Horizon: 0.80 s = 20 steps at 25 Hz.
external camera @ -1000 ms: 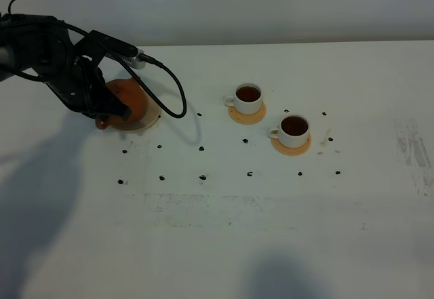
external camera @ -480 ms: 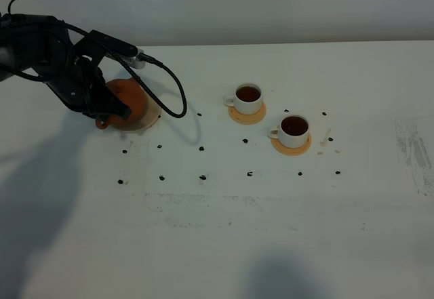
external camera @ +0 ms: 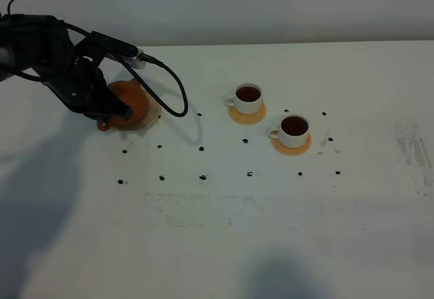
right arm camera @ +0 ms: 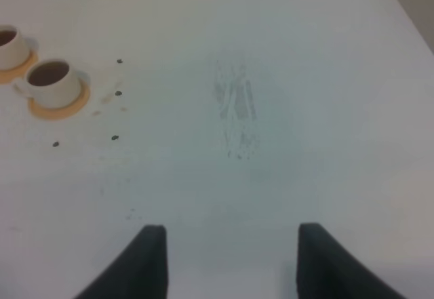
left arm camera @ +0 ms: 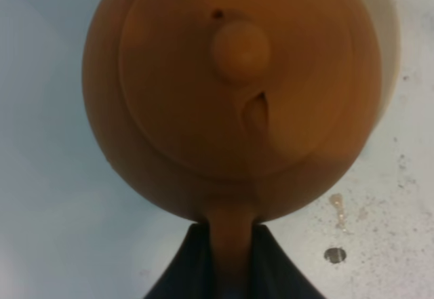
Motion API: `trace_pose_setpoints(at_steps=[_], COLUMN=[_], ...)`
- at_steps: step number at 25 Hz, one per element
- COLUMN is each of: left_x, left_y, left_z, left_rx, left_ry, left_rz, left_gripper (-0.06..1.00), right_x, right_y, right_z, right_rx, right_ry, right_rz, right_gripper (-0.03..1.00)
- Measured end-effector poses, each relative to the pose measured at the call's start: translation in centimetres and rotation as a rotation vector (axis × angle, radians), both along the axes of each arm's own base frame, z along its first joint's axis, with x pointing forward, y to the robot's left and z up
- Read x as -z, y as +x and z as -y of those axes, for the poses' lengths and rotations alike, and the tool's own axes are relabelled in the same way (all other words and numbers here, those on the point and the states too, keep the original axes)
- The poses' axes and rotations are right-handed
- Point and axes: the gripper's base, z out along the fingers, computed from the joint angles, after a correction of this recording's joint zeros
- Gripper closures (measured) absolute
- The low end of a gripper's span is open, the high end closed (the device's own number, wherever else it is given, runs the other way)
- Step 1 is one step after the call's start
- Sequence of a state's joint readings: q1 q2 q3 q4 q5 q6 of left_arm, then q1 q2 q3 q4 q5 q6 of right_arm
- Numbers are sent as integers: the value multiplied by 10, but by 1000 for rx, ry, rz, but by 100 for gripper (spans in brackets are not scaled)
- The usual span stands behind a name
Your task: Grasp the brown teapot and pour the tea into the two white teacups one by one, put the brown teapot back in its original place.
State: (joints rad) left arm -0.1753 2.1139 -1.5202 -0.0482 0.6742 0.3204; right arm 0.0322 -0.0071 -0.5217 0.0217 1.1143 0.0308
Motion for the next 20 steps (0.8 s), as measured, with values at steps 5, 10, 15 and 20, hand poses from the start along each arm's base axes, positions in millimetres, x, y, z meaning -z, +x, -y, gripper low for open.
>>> trace_pose_setpoints(at_steps=[5, 10, 15, 20], left_x=[0, 0, -1, -24], left_y=[0, 0, 0, -3], left_z=[1, 1, 1, -2], left_rx=[-3, -4, -25, -24], left_ry=[-7, -7, -13, 0], left_rz=[-1, -3, -4, 70], left_gripper=[79, 64, 52, 50], right_x=[0, 0, 0, 0], right_y=[0, 0, 0, 0], right_z=[0, 0, 0, 0], right_rx=[0, 0, 0, 0], right_ry=[0, 0, 0, 0], right_rz=[0, 0, 0, 0], right_gripper=[55, 55, 55, 55])
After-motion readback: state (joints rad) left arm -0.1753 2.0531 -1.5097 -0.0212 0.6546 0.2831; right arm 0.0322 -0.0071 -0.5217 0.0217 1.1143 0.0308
